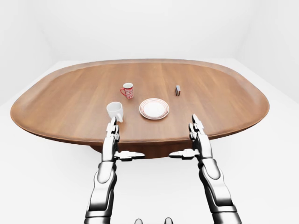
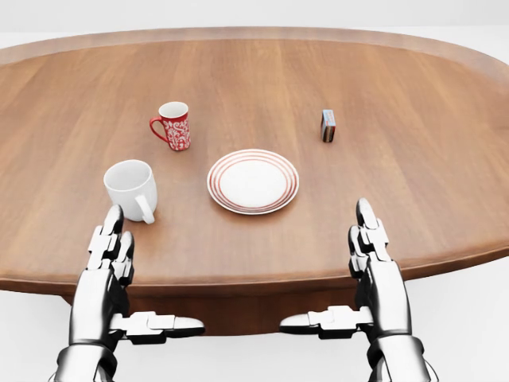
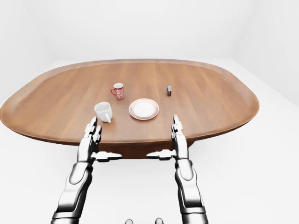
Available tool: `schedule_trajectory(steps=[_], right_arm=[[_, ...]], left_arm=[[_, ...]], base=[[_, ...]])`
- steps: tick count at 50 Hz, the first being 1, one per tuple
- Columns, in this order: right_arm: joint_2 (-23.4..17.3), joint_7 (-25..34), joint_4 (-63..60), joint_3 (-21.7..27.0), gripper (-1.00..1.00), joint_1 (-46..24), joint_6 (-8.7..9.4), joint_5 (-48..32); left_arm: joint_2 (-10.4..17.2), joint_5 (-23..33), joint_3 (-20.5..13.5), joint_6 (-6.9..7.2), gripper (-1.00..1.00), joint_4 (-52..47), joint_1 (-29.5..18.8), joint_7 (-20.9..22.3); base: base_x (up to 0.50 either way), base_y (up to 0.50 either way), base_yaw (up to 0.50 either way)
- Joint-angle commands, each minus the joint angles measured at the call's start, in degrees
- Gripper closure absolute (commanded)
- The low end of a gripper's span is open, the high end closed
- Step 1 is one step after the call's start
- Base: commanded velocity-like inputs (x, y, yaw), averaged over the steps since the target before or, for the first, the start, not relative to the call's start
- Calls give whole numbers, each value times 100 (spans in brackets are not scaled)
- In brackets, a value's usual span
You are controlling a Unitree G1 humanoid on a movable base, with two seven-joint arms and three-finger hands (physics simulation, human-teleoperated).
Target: Put the white mug on the plate.
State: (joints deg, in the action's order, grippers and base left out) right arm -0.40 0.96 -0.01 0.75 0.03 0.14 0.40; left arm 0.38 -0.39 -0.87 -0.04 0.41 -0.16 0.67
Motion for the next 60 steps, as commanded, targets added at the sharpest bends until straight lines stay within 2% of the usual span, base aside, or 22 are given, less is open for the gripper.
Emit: schedule_trajectory(steps=[1, 3, 5, 8, 10, 11, 12, 13, 18, 20, 21, 26, 27, 28, 30, 37, 39, 45, 53, 57, 60], right_arm=[[-57, 164, 68, 112, -100, 5, -28, 61], [-61, 165, 87, 121, -100, 4, -43, 67], [-64, 166, 87, 129, -100, 1, -43, 73], [-76, 159, -51, 149, -100, 20, 54, 84], [-89, 155, -130, 182, -100, 17, 107, 101], [-105, 150, -338, 221, -100, 36, 242, 136], [-114, 120, -559, 239, -100, 64, 364, 122], [-137, 102, -816, 265, -100, 86, 486, 97], [-245, 68, -2869, 671, -100, 217, 486, 144], [-289, 122, -3463, 963, -100, 166, 486, 297], [-372, 137, -3913, 1273, -100, 68, 486, 473], [-515, 160, -4829, 1923, -100, -81, 486, 793], [-605, 290, -5161, 2101, -100, 37, 486, 823], [-588, 367, -5258, 2190, -100, 79, 486, 832], [-495, 505, -5408, 2538, -100, 178, 486, 1009], [-499, 564, -5614, 3030, -100, 224, 486, 1274], [-513, 564, -5751, 3234, -100, 224, 486, 1444], [-525, 516, -5739, 3441, -100, 268, 486, 1658], [-504, 510, -5707, 3473, -100, 351, 486, 1649], [-456, 500, -5499, 3200, -100, 398, 486, 1306], [-434, 526, -5526, 3178, -100, 417, 486, 1233]], left_arm=[[51, -65, -109, -16, -100, 89, -23, 94], [59, -77, -119, 72, -100, -23, -7, 89], [67, -93, -135, 88, -100, -42, -13, 94], [82, -94, -157, 75, -100, -22, -32, 100], [94, -94, -175, 132, -100, -82, -39, 96], [136, -58, -228, 261, -100, -256, -58, 49], [171, -37, -275, 297, -100, -353, -89, 40], [209, 4, -318, 504, -100, -707, -77, 12], [361, 42, -689, 504, -100, -1916, -209, 12], [444, 7, -812, 504, -100, -2257, -292, 96], [508, -57, -914, 504, -100, -2568, -349, 176], [610, -129, -1264, 504, -100, -3194, -453, 251], [671, -147, -1470, 504, -100, -3408, -498, 171], [685, -198, -1551, 504, -100, -3486, -512, 149], [672, -684, -1875, 504, -100, -3701, -588, 89], [918, -1148, -2292, 504, -100, -4019, -584, -213], [1001, -1336, -2499, 504, -100, -4115, -606, -299], [1246, -1696, -2940, 504, -100, -4352, -688, -585], [1289, -1776, -2957, 504, -100, -4301, -638, -737], [1274, -1760, -2910, 504, -100, -4271, -601, -750], [1288, -1780, -2932, 504, -100, -4313, -606, -759]], base=[[0, 0, 0], [0, 0, 0], [0, 0, 0], [0, 0, 0], [0, 0, 0], [0, 0, 0], [0, 0, 0], [0, 0, 0], [0, 0, 0], [0, 0, 0], [0, 0, 0], [0, 0, 0], [0, 0, 0], [0, 0, 0], [0, 0, 0], [0, 0, 0], [0, 0, 0], [0, 0, 0], [0, 0, 0], [0, 0, 0], [0, 0, 0]])
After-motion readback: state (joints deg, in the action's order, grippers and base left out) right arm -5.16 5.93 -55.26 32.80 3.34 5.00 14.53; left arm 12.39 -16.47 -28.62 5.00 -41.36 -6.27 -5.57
